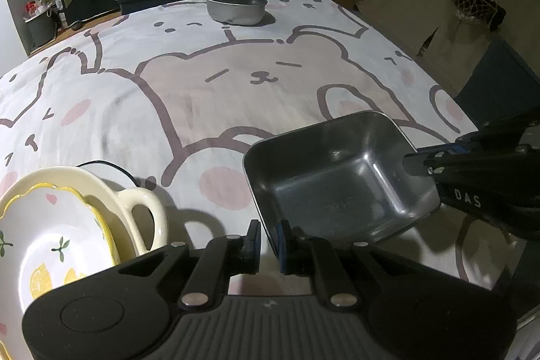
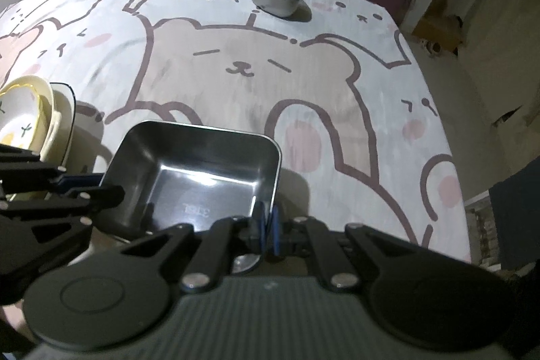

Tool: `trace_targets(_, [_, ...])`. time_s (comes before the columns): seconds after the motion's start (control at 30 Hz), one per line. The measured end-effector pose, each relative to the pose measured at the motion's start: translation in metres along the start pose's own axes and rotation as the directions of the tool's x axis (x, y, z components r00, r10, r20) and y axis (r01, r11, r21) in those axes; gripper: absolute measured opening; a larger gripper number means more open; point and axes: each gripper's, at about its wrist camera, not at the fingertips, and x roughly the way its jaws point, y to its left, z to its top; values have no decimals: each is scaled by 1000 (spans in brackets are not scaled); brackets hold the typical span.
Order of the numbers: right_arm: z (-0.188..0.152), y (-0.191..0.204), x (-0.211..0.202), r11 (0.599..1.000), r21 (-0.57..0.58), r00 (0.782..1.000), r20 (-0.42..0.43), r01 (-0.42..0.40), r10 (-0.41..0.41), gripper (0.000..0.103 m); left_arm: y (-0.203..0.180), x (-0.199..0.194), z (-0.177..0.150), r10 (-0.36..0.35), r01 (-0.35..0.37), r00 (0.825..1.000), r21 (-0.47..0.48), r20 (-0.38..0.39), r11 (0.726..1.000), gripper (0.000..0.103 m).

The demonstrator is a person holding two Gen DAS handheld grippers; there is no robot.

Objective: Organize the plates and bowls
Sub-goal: 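Lower the second steel tray with both grippers beside the bowl stack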

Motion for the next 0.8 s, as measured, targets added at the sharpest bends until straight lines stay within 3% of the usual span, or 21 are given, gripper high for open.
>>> trace_targets(0.57, [3,-12,24,995,81,996,-64,-51,57,7,0,2,-1,-12,12,1000,4,-15,1000,14])
trace_targets(0.8, [3,-16,29,993,107,995,-69,-57,65,13,-1,2,-2,-26,26,1000,9,-16,1000,14])
